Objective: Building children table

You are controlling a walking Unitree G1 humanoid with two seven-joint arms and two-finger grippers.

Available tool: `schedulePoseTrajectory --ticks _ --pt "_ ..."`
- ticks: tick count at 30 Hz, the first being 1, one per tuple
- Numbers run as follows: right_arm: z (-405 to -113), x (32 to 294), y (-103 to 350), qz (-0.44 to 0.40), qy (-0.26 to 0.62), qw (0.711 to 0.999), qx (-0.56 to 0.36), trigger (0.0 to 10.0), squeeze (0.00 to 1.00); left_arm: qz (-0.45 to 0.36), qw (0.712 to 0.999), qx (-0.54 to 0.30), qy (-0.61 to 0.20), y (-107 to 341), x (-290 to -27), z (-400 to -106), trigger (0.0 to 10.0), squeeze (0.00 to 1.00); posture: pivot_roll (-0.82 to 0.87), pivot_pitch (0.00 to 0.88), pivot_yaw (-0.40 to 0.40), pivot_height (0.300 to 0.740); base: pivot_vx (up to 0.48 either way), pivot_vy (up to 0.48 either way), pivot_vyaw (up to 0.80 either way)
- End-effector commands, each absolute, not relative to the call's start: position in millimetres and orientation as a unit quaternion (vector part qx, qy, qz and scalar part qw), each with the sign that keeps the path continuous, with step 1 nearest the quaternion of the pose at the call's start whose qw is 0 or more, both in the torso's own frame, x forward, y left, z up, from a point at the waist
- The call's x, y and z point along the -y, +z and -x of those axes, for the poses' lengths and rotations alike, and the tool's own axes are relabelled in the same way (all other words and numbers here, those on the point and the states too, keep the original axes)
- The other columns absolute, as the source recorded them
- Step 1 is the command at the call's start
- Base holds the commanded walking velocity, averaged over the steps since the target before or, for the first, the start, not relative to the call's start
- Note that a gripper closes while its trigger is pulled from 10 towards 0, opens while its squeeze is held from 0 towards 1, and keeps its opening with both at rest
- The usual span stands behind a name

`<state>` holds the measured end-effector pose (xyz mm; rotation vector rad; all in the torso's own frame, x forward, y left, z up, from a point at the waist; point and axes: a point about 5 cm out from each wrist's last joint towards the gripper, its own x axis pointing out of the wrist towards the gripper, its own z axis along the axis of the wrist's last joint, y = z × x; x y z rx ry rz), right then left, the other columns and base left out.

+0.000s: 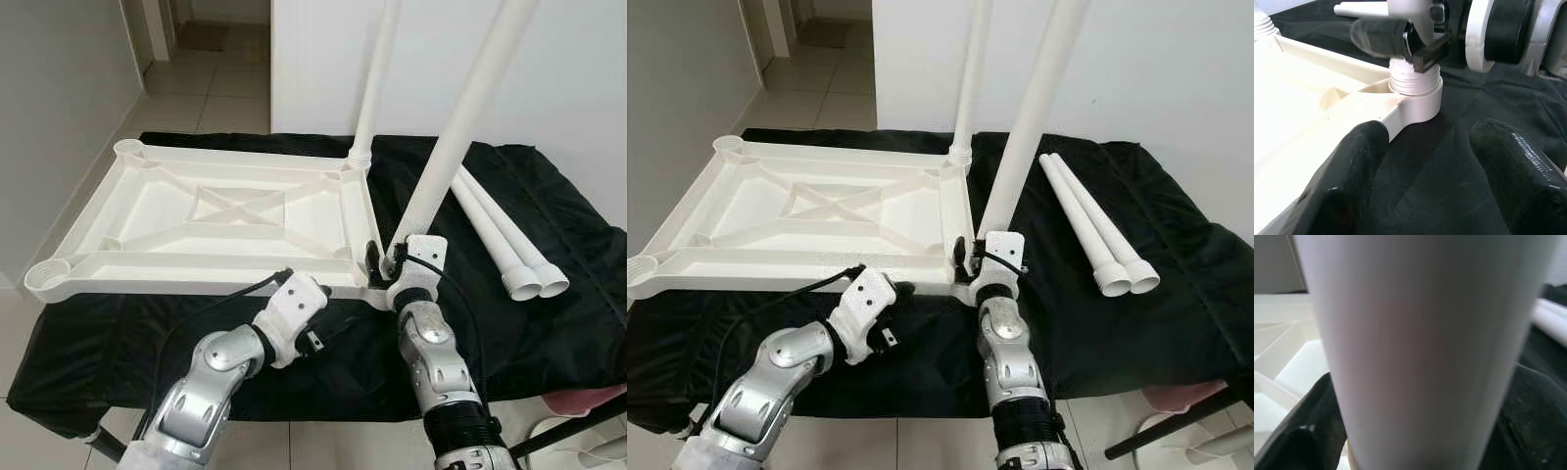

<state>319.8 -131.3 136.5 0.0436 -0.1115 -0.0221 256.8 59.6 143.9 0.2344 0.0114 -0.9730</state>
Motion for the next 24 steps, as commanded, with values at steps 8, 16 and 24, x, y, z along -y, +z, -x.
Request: schedulePoseTrajectory --ticks 8,16,24 --pt "-288.1 131.2 123.3 -0.003 0.022 0.997 0.068 10.0 0.0 -0.113 0.895 -0.006 -0.431 144.2 -64.1 -260.1 10.0 0.0 0.02 0.0 -0.05 0.74 0.0 0.0 0.0" --pt "-274.8 138.7 119.4 0.011 0.03 0.997 0.071 10.0 0.0 -0.123 0.899 -0.006 -0.42 146.7 -75.4 -265.9 10.0 0.0 0.01 0.001 -0.04 0.74 0.0 0.0 0.0" --pt "-258.9 132.6 114.0 0.018 0.054 0.996 0.068 8.6 0.0 -0.14 0.905 -0.005 -0.402 151.2 -91.0 -275.8 10.0 0.0 0.0 0.01 -0.026 0.74 0.0 0.0 0.0"
